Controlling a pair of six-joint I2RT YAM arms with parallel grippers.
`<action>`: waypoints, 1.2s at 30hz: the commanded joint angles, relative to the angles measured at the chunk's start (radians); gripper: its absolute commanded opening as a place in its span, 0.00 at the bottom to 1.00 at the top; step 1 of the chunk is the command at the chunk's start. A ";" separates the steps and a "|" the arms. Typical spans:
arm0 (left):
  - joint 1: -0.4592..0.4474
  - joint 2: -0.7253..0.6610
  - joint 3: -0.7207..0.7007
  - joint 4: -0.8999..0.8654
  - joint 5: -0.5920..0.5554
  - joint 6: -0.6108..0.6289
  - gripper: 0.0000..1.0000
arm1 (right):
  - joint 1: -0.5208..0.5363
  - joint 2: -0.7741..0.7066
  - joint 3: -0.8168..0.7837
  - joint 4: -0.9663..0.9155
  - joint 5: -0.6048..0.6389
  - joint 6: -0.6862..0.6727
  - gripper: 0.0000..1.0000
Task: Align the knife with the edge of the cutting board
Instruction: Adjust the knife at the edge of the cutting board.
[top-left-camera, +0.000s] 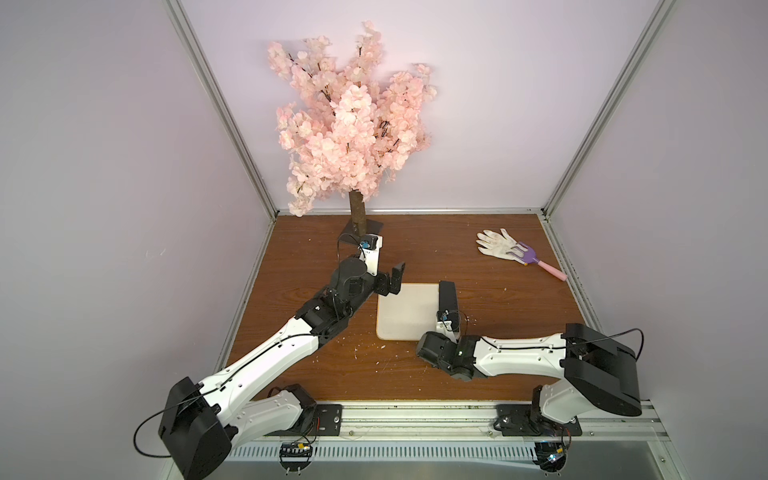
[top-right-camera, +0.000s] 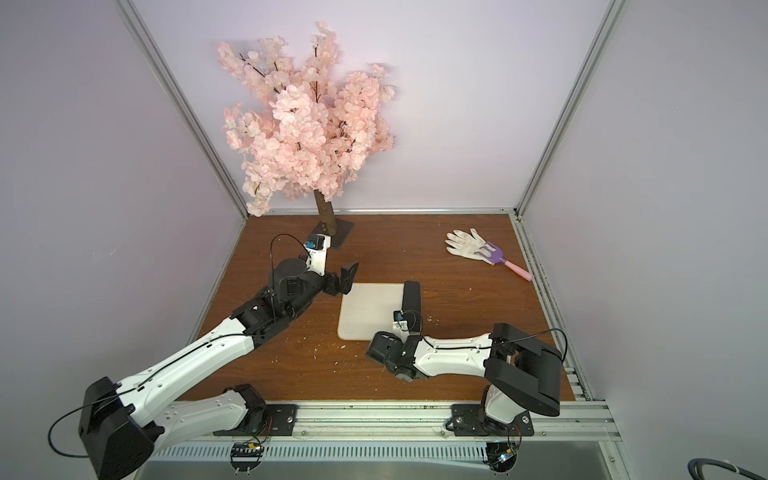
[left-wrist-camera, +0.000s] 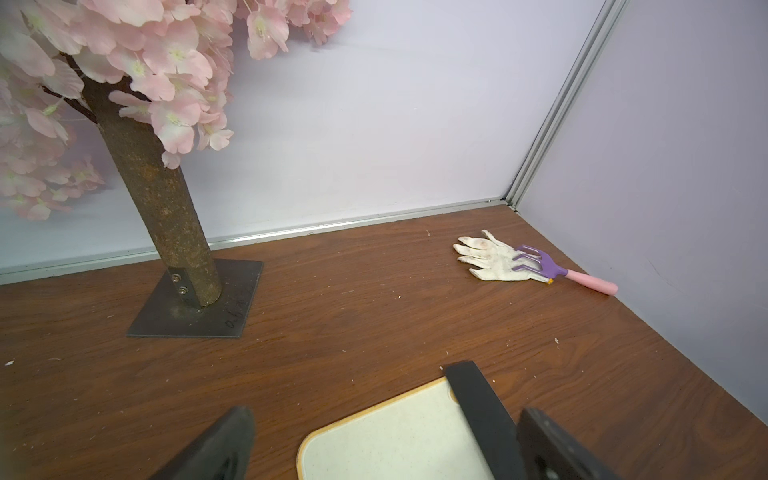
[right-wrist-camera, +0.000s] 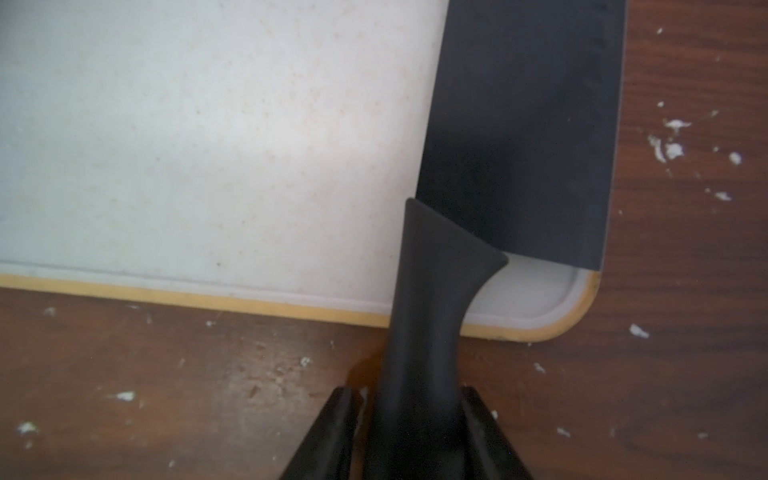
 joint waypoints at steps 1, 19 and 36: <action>-0.011 -0.017 -0.011 0.017 -0.014 0.011 1.00 | 0.012 -0.027 -0.010 -0.025 0.017 0.008 0.42; -0.011 -0.023 -0.012 0.019 -0.018 0.015 1.00 | 0.034 -0.045 0.001 -0.071 0.060 0.032 0.36; -0.011 -0.025 -0.013 0.019 -0.020 0.017 1.00 | 0.051 -0.022 0.016 -0.102 0.094 0.136 0.30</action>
